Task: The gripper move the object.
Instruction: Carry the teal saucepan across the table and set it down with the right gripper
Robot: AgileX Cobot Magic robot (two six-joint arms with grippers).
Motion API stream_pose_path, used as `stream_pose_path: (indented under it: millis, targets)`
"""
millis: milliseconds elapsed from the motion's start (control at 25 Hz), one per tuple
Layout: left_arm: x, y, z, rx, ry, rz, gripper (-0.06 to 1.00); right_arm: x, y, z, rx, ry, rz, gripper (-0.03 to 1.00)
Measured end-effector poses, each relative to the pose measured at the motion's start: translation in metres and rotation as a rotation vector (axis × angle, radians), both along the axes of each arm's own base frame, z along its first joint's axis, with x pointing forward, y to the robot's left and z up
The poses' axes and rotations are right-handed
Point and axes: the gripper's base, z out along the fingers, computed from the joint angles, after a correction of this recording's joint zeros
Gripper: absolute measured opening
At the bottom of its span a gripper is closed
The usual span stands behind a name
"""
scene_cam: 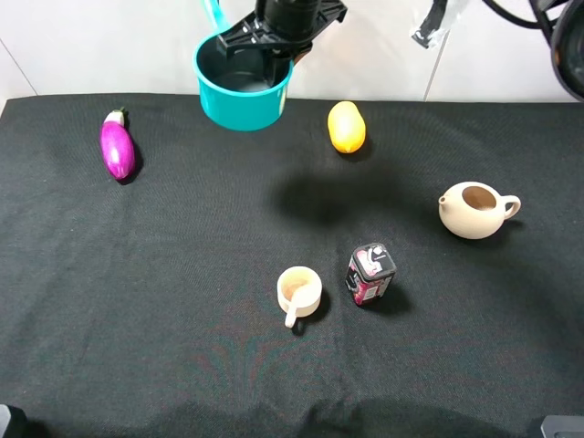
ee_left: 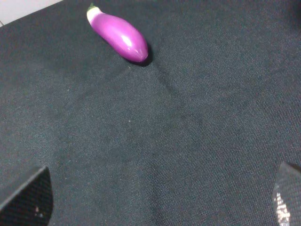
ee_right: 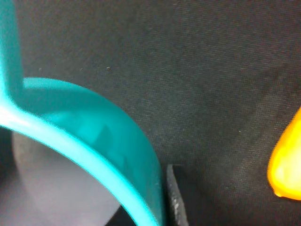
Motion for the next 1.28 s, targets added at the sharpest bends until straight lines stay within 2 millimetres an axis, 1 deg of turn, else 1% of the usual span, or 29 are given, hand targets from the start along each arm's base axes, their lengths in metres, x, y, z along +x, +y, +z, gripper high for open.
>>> stream_pose_path:
  millis: [240,520,840,1120,1280]
  targets:
    - [0.0,0.0,0.0,0.0,0.0,0.0,0.99,0.008,-0.019,0.0,-0.01,0.013,-0.04,0.0]
    - [0.0,0.0,0.0,0.0,0.0,0.0,0.99,0.015,-0.06,-0.003,-0.041,0.058,-0.12,0.0]
    - [0.0,0.0,0.0,0.0,0.0,0.0,0.99,0.028,-0.092,0.005,-0.043,0.044,-0.186,0.0]
    - [0.0,0.0,0.0,0.0,0.0,0.0,0.99,0.04,-0.124,0.016,-0.046,0.014,-0.255,0.0]
    - [0.0,0.0,0.0,0.0,0.0,0.0,0.99,0.041,-0.146,0.014,-0.072,0.028,-0.298,0.0]
